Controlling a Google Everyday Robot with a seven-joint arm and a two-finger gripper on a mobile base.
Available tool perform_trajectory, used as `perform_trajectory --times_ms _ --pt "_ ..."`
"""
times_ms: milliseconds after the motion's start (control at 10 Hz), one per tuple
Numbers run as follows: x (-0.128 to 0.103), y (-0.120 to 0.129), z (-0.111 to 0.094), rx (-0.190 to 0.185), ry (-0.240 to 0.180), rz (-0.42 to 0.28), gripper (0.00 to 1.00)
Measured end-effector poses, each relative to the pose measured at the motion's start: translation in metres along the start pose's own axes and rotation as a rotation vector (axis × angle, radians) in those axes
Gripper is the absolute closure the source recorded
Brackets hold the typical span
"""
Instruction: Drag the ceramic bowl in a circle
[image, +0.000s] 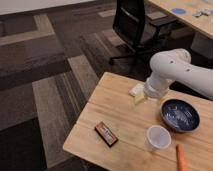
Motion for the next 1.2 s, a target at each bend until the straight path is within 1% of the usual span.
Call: perform_trajectory --times_ms 100,200,300,400,500,600,700,800,900,1100,1200 --pt "-0.030 0.008 0.009 -0.005 -0.011 -0.053 0.35" --pt "-0.050 0.010 0.016 -0.005 -0.010 -0.088 0.35" --pt "-0.075 0.010 0.025 -0.012 -0.008 -0.112 0.35" --pt "-0.096 0.004 0.030 -0.012 -0.010 -0.111 0.35" --pt "-0.125 -0.014 0.036 -0.001 -0.015 -0.086 0.35" --pt "-0.143 -0.030 0.038 0.010 -0.023 -0.057 0.35" --pt "-0.163 -0.061 0.039 0.033 -0.031 -0.001 0.35" --pt "-0.170 -0.082 0.040 0.053 -0.031 0.033 0.35" --pt "-0.179 -0.111 0.041 0.084 -0.035 0.079 0.35" --pt "-0.188 -0.144 0.039 0.128 -0.043 0.128 0.35" --pt "-0.195 -0.169 0.036 0.176 -0.051 0.162 0.35"
